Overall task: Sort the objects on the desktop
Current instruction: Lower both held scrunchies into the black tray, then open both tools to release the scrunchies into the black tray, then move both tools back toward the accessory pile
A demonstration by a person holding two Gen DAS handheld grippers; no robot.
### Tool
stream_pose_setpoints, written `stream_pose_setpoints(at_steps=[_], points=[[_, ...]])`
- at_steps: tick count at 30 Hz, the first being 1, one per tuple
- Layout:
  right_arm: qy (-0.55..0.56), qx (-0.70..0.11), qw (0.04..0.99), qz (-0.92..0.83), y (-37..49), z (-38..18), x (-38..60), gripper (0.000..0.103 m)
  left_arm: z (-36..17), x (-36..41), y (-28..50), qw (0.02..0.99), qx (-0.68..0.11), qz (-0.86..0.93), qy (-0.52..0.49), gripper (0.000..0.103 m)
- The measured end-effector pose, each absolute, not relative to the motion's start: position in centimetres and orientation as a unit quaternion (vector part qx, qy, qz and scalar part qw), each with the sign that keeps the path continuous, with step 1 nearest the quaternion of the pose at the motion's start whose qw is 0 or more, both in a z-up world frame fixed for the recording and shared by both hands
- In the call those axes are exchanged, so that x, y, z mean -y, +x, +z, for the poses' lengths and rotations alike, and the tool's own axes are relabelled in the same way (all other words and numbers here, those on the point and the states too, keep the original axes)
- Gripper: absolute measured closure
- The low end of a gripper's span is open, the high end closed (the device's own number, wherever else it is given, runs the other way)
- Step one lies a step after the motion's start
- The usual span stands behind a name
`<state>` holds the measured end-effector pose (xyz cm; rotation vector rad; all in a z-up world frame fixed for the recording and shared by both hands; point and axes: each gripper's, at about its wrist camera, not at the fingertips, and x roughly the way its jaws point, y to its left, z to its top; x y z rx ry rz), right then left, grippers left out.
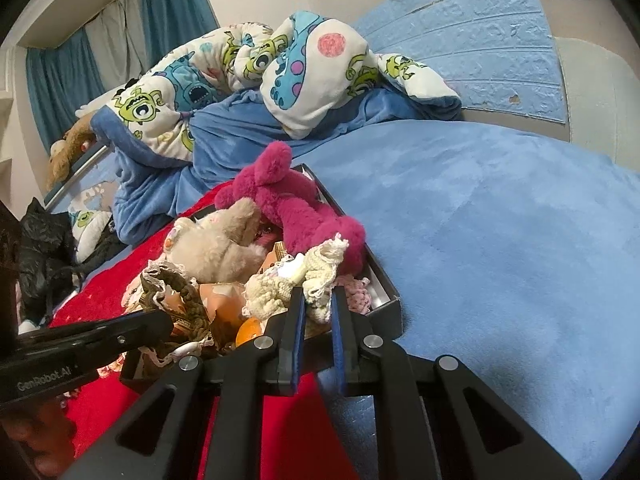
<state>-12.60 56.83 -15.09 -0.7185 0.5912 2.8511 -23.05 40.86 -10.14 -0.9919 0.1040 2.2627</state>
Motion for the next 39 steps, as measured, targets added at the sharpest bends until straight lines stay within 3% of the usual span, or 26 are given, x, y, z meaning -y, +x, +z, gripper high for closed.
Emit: stream_pose_setpoints(at_steps=[12, 15, 17, 18, 19, 21, 23, 31, 39], points=[[-0.232, -0.201, 0.066, 0.949, -12.3, -15.0, -56.9, 0.091, -9.5, -41.8, -22.3, 0.312, -0.075, 0.876, -0.360, 0.087], [-0.230, -0.204, 0.062, 0.950, -12.3, -15.0, -57.0, 0.089, -9.5, -41.6, -22.3, 0.297, -0.076, 0.881, -0.361, 0.052], [-0.228, -0.203, 0.061, 0.950, -12.2, -15.0, -56.9, 0.085, -9.4, -41.5, -22.3, 0.298, -0.072, 0.883, -0.357, 0.012], [-0.227, -0.201, 0.058, 0.951, -12.2, -14.9, -56.8, 0.082, -9.3, -41.4, -22.3, 0.303, -0.067, 0.883, -0.353, 0.004], [-0.225, -0.200, 0.058, 0.952, -12.1, -14.9, -56.8, 0.073, -9.2, -41.3, -22.2, 0.309, -0.062, 0.882, -0.351, 0.000], [-0.219, -0.194, 0.052, 0.955, -12.0, -14.7, -56.4, 0.045, -8.9, -40.9, -22.1, 0.307, -0.059, 0.887, -0.339, 0.000], [-0.218, -0.188, 0.067, 0.955, -11.9, -14.7, -56.2, 0.003, -8.7, -40.3, -22.4, 0.308, -0.050, 0.888, -0.339, 0.000], [-0.210, -0.280, 0.086, 0.933, -11.1, -16.3, -59.4, 0.000, -9.0, -39.1, -22.7, 0.282, -0.053, 0.895, -0.342, 0.000], [-0.205, -0.274, 0.090, 0.935, -10.8, -16.0, -59.1, 0.000, -9.2, -38.3, -21.8, 0.274, -0.052, 0.895, -0.347, 0.000]])
